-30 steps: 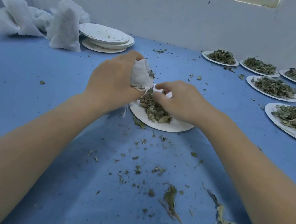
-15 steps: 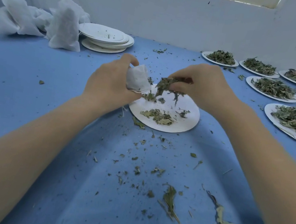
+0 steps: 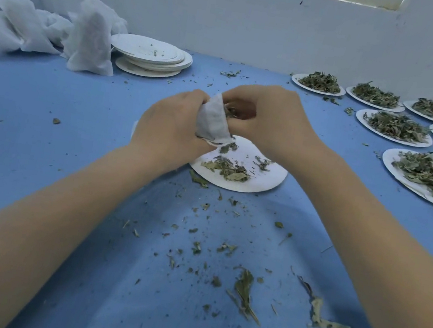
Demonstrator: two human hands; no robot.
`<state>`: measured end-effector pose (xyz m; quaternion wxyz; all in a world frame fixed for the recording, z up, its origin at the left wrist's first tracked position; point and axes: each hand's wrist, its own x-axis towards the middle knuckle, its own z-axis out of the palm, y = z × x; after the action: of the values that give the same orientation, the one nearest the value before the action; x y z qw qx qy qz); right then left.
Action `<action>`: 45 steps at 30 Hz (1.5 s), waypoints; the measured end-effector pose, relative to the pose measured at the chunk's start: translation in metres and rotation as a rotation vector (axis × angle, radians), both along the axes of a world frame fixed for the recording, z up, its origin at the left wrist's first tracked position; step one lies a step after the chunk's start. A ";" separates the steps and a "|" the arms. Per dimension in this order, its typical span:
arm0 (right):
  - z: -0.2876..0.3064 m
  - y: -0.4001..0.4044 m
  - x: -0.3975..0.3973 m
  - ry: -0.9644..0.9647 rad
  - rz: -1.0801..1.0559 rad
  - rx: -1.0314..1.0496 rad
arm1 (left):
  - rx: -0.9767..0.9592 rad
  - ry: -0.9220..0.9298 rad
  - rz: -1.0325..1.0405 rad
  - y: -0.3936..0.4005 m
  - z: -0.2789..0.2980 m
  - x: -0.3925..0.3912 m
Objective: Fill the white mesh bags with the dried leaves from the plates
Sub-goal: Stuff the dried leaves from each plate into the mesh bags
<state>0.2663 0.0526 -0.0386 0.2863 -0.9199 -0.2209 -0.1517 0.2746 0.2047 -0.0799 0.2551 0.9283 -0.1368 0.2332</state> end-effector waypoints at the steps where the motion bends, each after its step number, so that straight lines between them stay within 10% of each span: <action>1: 0.002 -0.002 0.000 0.096 0.039 0.081 | -0.021 0.006 0.007 0.001 0.001 0.000; 5: 0.006 -0.009 0.000 0.328 0.144 0.300 | -0.072 0.000 0.021 0.004 0.002 -0.001; 14: -0.013 0.007 -0.004 0.175 0.046 0.364 | 0.107 -0.182 0.012 -0.007 0.001 -0.009; 22: -0.007 0.010 -0.008 0.563 0.254 0.099 | 0.098 -0.094 -0.069 -0.004 0.004 -0.007; 30: -0.010 0.003 -0.003 0.296 0.118 0.422 | -0.027 0.004 -0.081 0.004 0.003 -0.003; 45: -0.025 -0.011 0.015 0.160 -0.099 0.372 | 0.041 0.067 0.014 0.022 -0.002 0.006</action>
<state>0.2815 0.0415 -0.0634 0.4599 -0.8701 -0.1201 -0.1301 0.2811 0.2266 -0.0823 0.2388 0.9415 -0.1267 0.2011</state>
